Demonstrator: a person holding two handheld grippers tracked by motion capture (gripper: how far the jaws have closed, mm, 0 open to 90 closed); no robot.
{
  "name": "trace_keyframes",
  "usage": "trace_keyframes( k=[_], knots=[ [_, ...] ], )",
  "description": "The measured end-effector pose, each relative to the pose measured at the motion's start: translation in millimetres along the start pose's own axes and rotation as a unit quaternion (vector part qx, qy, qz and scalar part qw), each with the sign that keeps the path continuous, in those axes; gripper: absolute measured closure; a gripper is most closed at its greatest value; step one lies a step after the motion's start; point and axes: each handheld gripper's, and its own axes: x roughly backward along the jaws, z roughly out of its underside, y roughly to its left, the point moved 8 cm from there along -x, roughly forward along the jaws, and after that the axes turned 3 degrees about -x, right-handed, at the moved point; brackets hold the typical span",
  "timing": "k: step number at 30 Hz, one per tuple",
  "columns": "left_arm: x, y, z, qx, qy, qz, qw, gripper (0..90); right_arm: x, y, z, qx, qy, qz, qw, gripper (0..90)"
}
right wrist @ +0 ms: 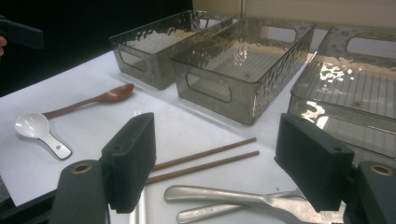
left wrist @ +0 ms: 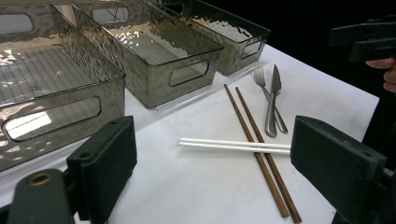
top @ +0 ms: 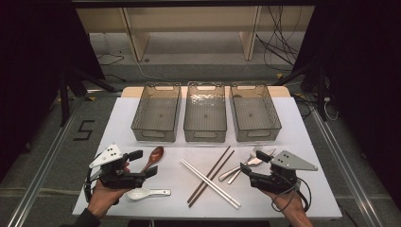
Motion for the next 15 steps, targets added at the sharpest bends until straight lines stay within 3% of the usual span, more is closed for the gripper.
trace_keyframes(
  k=[15],
  knots=[
    [-1.1,1.5,0.4,-0.003,0.003,-0.004,1.0,14.1,-5.2,1.4,1.6,-0.006,0.035,-0.012,0.9993,30.0]
  ],
)
